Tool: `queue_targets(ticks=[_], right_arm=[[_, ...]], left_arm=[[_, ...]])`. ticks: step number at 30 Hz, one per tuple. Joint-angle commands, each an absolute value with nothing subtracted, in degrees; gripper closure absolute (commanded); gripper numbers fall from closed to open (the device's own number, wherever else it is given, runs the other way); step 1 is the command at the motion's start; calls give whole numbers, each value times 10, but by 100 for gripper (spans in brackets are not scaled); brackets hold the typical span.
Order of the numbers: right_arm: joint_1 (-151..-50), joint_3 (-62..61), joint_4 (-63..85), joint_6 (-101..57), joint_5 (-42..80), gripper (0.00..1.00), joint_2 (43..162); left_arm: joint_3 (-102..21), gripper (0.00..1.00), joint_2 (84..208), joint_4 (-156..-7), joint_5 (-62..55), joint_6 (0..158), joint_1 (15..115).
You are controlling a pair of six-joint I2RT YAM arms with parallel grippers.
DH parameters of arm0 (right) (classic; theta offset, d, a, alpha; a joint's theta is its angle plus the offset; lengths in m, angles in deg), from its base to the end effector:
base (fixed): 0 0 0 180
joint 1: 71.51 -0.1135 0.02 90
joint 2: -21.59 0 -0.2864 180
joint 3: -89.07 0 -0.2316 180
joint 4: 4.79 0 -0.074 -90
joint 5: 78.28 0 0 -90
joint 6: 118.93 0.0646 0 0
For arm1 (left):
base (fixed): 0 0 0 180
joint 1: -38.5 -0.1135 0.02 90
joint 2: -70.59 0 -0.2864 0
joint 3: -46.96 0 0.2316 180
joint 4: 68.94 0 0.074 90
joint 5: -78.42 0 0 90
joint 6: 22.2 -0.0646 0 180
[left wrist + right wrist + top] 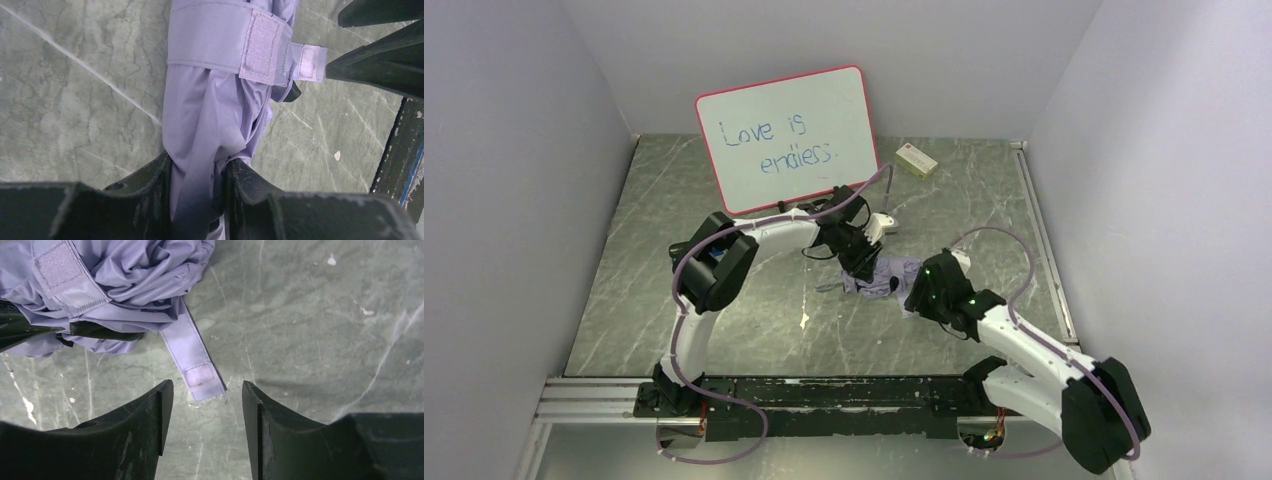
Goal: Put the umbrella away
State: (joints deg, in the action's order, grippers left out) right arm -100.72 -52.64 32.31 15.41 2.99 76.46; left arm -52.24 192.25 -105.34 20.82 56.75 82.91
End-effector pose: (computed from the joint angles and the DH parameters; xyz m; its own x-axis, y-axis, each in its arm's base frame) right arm 0.1434 0.0689 0.1706 -0.7853 0.3524 -0.5091 0.2027 0.9232 0.3265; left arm 0.2978 -0.3402 0.1588 -0.4489 0.6663 -0.5954 0.8914 0.2869 -0.3510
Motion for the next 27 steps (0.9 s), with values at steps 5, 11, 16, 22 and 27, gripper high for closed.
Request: queue_targets(ticks=[5,11,16,22,27], right_arm=[[-1033,-460,293,75,-16,43,858],[-1067,-432,311,74,-59,38,909],[-1100,-397,343,76,-95,37,967],[-1118,-398,366,113,-108,39,990],[-1118,-407,374,139,-101,44,991]], left_arm=[[-511,95,1985,-1087,116,564,843],[-516,95,1988,-1091,120,564,843],[-521,95,1993,-1095,121,565,843],[-522,95,1992,-1097,124,564,843],[-524,95,1991,-1100,120,562,843]])
